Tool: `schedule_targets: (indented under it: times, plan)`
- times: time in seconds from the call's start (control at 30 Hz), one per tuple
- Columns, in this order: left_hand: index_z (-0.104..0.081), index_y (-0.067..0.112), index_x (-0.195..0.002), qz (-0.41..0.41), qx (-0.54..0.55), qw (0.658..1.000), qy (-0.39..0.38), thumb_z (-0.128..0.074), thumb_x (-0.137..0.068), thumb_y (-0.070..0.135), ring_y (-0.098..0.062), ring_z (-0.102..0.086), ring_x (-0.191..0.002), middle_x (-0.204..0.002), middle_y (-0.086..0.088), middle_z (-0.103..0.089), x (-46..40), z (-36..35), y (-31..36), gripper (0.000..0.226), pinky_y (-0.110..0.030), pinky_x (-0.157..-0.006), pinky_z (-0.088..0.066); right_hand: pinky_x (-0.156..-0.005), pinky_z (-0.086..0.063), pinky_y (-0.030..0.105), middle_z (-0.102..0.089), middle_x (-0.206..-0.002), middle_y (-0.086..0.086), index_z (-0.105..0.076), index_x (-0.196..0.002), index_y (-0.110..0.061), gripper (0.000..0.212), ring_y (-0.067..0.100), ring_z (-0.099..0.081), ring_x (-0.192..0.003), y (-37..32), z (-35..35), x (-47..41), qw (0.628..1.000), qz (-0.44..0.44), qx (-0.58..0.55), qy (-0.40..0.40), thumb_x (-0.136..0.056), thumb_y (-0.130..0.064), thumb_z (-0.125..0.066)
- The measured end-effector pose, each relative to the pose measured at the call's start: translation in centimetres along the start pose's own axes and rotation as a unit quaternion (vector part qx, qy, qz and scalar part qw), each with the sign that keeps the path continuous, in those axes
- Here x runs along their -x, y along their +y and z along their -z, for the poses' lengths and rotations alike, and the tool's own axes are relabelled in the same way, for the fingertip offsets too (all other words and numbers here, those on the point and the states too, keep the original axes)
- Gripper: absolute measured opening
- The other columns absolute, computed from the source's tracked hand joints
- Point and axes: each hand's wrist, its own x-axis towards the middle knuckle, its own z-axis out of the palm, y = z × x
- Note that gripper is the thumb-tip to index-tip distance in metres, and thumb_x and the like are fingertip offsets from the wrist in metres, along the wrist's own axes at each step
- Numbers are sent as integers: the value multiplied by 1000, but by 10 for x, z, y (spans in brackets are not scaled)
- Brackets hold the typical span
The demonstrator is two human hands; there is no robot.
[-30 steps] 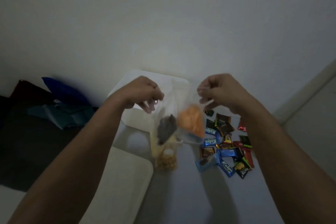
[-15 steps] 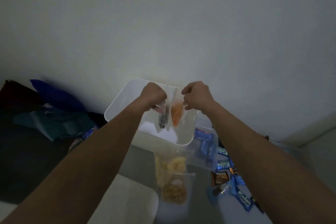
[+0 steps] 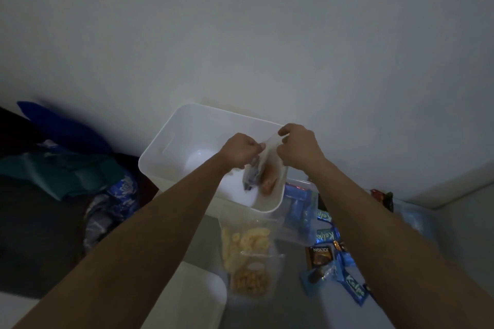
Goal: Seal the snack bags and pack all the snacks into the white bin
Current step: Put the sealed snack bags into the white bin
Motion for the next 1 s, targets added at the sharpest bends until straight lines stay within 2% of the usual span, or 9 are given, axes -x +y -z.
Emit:
schedule_targets:
  times: [0.07, 0.17, 0.3, 0.4, 0.5, 0.6, 0.73, 0.9, 1.0]
  plan:
    - [-71, 2, -94, -29, -26, 999, 33, -61, -89, 31, -33, -69, -84, -94, -18, -72, 12, 5, 2, 31, -40, -72, -58, -82, -58, 45, -65, -105, 9, -63, -108, -15, 35, 27, -66, -89, 5, 9, 15, 999, 26, -15, 23, -74, -8, -58]
    - [-68, 4, -83, -54, -25, 995, 74, -66, -86, 28, -21, -68, -63, -78, -12, -70, 41, 13, 9, 25, -28, -54, -56, -75, -59, 41, -68, -83, 3, -66, -79, -24, 18, 22, -68, -76, 11, 20, 49, 996, 65, -55, 30, -75, -8, -62]
    - [-70, 1, -71, -25, -81, 996, 25, -68, -85, 32, -17, -62, -45, -54, -7, -64, 88, 25, 5, 34, -20, -44, -46, -60, -47, 11, -63, -67, -13, -71, -77, -19, 10, 0, -58, -61, 23, 21, 109, 992, 117, 2, -43, -74, -10, -70]
    - [-69, 0, -68, 60, -183, 980, -43, -69, -83, 32, -19, -67, -50, -58, -7, -69, 110, 20, -16, 36, -24, -50, -53, -67, -53, 23, -65, -71, -9, -69, -76, -21, 9, 6, -61, -66, 40, 0, 139, 985, 142, 33, -87, -74, -12, -70]
    - [-61, 4, -79, 87, -276, 957, 4, -74, -75, 37, -25, -67, -77, -80, -7, -64, 119, 4, -45, 36, -32, -68, -54, -81, -53, 30, -66, -87, -3, -69, -89, -18, 15, 15, -62, -85, 57, -31, 151, 978, 141, 95, -121, -74, -14, -68]
    - [-61, 0, -102, 75, -157, 984, 46, -81, -69, 30, -32, -61, -97, -100, -17, -61, 126, -18, -70, 49, -35, -78, -48, -83, -51, 30, -67, -105, 2, -65, -105, -19, 28, 21, -62, -98, 68, -52, 160, 966, 143, 158, -144, -77, -18, -66]
    - [-62, 13, -67, 25, 25, 993, 115, -84, -52, 27, -26, -63, -72, -73, -12, -66, 133, -31, -97, 30, -45, -78, -55, -81, -49, 28, -70, -102, 4, -66, -107, -21, 29, 22, -64, -96, 75, -60, 172, 958, 148, 195, -148, -78, -22, -69]
    - [-57, 17, -56, -24, -31, 999, 26, -82, -67, 14, -19, -58, -60, -58, -2, -58, 150, -24, -84, 27, -40, -65, -55, -73, -49, 24, -71, -89, 2, -73, -87, -15, 18, 20, -65, -87, 67, -37, 181, 938, 160, 222, -211, -77, -7, -60]
    - [-58, 12, -67, -38, -33, 999, -1, -73, -75, 12, -23, -65, -66, -72, -10, -66, 162, -11, -55, 17, -44, -60, -58, -65, -49, 24, -64, -76, -5, -71, -83, -15, 11, 14, -62, -73, 43, 5, 188, 944, 137, 195, -229, -80, -7, -63]
